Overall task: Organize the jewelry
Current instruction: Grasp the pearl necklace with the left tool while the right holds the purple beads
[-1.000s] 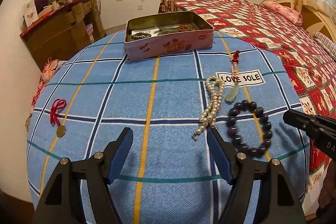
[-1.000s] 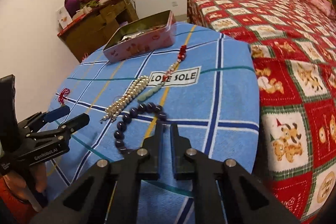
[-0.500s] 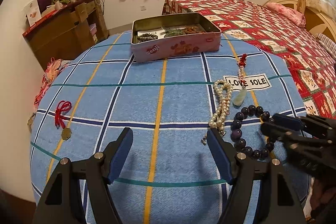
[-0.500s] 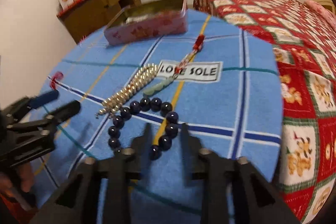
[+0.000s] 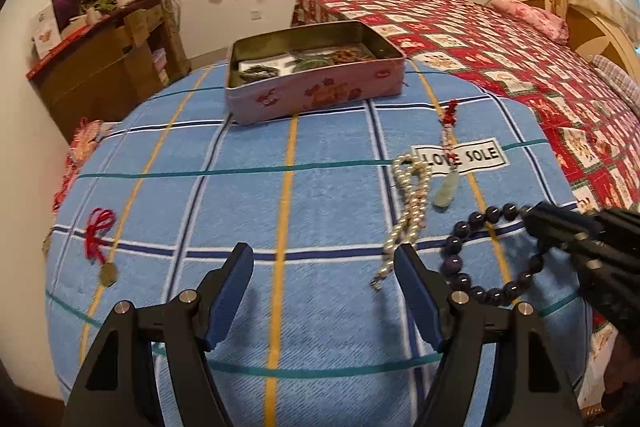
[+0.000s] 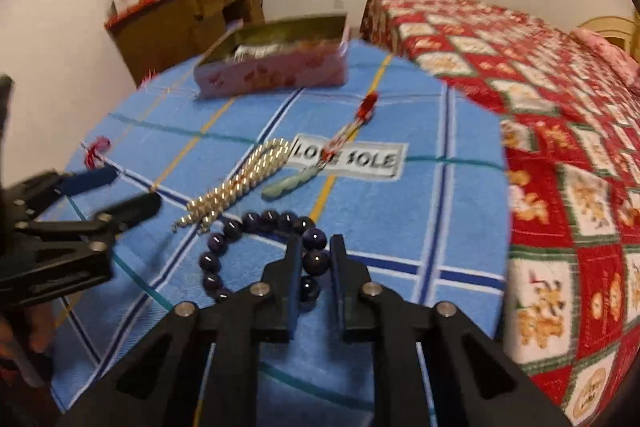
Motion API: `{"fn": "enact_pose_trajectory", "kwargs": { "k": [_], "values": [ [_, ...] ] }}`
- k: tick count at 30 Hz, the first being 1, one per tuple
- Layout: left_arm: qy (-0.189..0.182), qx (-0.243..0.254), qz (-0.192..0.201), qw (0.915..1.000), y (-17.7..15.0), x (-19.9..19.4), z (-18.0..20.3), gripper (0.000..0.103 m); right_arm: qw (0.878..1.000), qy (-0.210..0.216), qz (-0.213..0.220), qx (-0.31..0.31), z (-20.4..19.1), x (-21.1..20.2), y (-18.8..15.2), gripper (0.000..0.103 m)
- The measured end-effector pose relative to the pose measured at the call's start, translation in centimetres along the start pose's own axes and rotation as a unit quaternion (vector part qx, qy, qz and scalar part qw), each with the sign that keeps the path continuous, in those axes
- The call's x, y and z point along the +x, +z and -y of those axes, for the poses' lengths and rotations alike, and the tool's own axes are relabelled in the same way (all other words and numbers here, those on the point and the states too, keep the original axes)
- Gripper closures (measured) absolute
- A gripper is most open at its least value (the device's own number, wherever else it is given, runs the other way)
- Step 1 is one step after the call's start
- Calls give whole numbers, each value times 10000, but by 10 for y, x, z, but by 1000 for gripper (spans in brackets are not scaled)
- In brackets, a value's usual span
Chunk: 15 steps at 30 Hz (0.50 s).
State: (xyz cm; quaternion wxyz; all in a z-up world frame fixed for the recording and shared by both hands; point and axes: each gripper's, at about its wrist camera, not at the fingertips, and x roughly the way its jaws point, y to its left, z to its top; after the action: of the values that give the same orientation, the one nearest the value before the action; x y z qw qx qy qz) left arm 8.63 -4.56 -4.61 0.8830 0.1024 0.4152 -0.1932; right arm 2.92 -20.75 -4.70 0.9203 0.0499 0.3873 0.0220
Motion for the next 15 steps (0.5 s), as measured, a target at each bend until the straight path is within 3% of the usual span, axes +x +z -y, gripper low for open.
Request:
{"fn": "enact_pose_trajectory", "kwargs": {
  "k": [8, 12, 13, 15],
  "values": [
    [-459, 242, -128, 9986, 16, 22, 29, 30, 9979, -161, 625, 66, 0, -37, 13, 87],
    [-174, 340, -222, 9990, 18, 39, 37, 30, 9969, -228, 752, 13, -1, -43, 18, 87],
    [-93, 359, -261, 9990, 17, 44, 38, 32, 9968, -234, 766, 18, 0, -43, 19, 87],
    [-316, 210, -282, 9989, 17, 45, 34, 45, 9967, -221, 780, 33, 2, -43, 20, 87]
  ]
}}
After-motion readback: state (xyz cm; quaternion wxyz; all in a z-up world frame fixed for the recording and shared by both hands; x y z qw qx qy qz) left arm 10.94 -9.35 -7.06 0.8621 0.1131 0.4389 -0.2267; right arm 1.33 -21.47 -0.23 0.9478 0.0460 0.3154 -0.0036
